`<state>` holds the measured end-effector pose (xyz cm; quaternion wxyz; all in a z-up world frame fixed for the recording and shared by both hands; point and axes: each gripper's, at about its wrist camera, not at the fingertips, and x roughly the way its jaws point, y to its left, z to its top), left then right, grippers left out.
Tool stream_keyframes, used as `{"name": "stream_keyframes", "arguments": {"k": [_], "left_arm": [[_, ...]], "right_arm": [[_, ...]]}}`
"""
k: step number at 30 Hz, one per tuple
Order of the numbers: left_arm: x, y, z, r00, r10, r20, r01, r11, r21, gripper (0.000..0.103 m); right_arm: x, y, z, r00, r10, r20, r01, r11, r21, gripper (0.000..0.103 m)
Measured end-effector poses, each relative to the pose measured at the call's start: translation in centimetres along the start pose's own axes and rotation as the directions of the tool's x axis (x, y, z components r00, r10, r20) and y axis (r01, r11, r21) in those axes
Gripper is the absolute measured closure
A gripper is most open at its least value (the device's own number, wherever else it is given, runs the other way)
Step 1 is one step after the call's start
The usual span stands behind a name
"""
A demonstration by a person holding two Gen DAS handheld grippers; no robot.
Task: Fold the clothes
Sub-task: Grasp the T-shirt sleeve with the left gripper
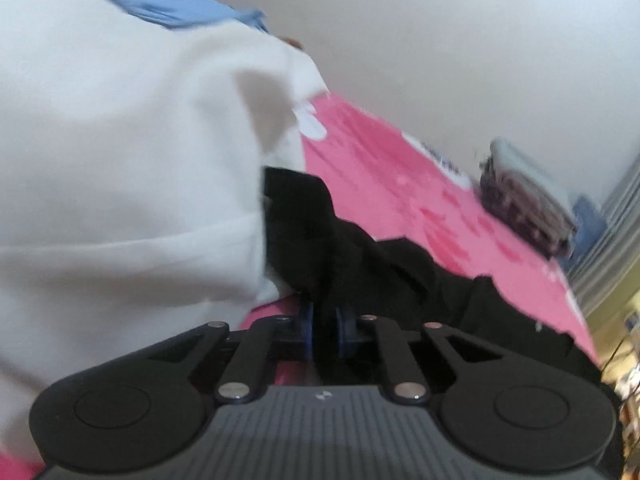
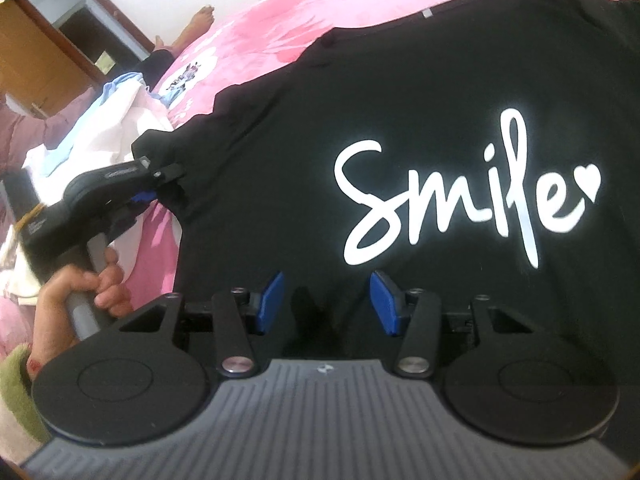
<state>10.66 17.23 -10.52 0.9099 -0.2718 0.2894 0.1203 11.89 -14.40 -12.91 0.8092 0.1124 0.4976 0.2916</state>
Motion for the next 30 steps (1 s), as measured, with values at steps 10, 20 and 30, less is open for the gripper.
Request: {"name": "stream_keyframes", "arguments": {"k": [10,20,30], "left_arm": [[-0.8,3.3,-0.9,0.999,-0.033,-0.005,0.032,0.992,-0.121,0.060],[1.2,3.3,-0.3,0.999,-0.007,0.045,0.018,0.968,-0.251,0.096],[-1.5,2.2,-2.5,0.992,-0.052,0.116,0.052,0.999,0.003,0.098]], "right_arm": [[0.7,4.9,5.3,1.000,0.005,-0.013,-0.009,0.949,-0.314,0.055],[6.1,15.2,13.5,0.994,0.078,-0.076,-0.106,0.866,-0.489,0.055],[13.0,20.1,17.0,0.974,0.118,-0.192,-0.187,0.900,-0.395,0.055]]}}
